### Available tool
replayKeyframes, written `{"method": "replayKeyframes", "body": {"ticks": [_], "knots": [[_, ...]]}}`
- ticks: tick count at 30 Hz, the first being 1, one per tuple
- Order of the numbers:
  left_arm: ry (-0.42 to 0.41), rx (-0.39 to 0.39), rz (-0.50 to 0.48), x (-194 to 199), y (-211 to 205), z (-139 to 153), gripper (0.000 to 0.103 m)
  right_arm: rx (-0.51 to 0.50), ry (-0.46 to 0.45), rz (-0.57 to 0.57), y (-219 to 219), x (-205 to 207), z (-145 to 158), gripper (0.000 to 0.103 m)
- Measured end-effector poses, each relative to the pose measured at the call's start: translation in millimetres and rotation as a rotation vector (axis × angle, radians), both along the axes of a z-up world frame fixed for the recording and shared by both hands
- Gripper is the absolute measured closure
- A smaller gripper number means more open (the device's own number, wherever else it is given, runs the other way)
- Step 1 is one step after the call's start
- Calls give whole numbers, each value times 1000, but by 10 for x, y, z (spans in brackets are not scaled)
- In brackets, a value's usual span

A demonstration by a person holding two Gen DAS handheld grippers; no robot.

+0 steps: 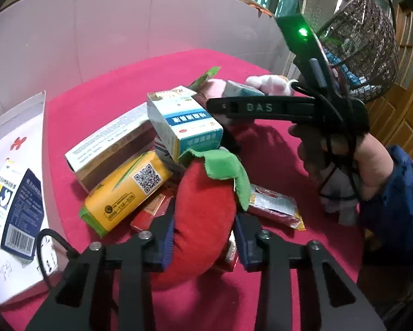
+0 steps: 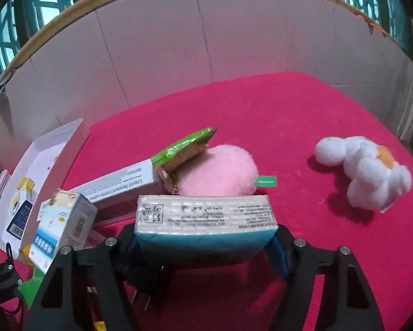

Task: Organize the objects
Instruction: 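Grasp the light-blue packet with the right tool while the left tool grasps the red strawberry plush, then lift the light-blue packet and strawberry plush toward the white tray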

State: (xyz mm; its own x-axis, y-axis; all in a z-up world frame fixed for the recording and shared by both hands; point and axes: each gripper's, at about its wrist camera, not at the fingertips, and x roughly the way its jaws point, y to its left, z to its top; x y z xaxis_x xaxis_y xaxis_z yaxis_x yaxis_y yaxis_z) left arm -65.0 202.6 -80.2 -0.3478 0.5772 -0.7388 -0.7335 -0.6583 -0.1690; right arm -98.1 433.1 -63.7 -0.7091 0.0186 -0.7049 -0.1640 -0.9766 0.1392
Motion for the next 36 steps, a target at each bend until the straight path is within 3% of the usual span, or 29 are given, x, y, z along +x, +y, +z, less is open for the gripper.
{"method": "replayKeyframes", "body": {"ticks": [14, 23, 36], "knots": [[103, 114, 3, 320, -94, 480, 70, 26, 149, -31, -235, 525, 601, 26], [130, 165, 91, 308, -459, 692, 70, 30, 190, 28, -568, 567, 886, 26], [149, 227, 256, 130, -1212, 793, 70, 53, 195, 127, -1190, 426, 1010, 26]]}}
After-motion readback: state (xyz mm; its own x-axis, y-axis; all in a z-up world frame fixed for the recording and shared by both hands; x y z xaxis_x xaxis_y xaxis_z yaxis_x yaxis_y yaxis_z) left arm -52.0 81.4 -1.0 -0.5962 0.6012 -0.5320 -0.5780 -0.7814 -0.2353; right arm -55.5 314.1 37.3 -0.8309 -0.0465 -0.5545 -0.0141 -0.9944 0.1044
